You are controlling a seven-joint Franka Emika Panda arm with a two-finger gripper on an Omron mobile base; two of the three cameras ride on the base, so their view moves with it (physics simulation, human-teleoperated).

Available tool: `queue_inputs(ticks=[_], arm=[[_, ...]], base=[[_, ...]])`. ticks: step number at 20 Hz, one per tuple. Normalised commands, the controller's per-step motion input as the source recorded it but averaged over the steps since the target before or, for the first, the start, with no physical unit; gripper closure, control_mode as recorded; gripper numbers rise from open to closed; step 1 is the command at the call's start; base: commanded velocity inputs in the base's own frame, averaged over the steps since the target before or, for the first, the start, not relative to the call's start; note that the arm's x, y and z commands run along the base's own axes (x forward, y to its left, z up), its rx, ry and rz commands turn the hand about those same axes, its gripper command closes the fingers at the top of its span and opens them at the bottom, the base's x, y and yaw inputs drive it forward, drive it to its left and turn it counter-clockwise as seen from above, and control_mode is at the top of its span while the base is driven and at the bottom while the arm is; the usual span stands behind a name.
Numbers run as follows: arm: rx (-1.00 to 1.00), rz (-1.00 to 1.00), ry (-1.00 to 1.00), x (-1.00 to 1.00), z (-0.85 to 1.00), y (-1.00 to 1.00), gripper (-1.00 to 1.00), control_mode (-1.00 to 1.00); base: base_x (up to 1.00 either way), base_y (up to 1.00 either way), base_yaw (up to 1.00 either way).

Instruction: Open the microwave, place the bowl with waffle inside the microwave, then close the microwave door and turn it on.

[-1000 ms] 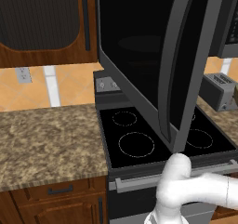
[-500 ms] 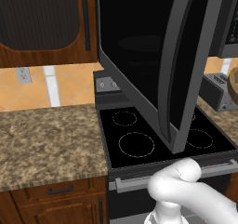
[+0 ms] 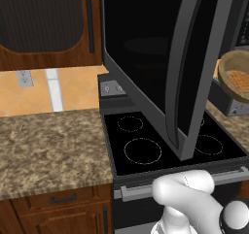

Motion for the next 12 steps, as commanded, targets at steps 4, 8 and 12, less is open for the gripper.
queue_inputs(ticks=[4, 8, 12], arm=[[0.0, 0.06, 0.0, 0.0, 0.66, 0.72, 1.0, -1.0], [0.0, 0.09, -0.05, -0.11, 0.66, 0.33, 1.0, -1.0], [0.0, 0.06, -0.01, 0.0, 0.48, 0.3, 1.0, -1.0]], base=[[0.0, 0.0, 0.0], [0.0, 0.0, 0.0], [0.0, 0.0, 0.0]])
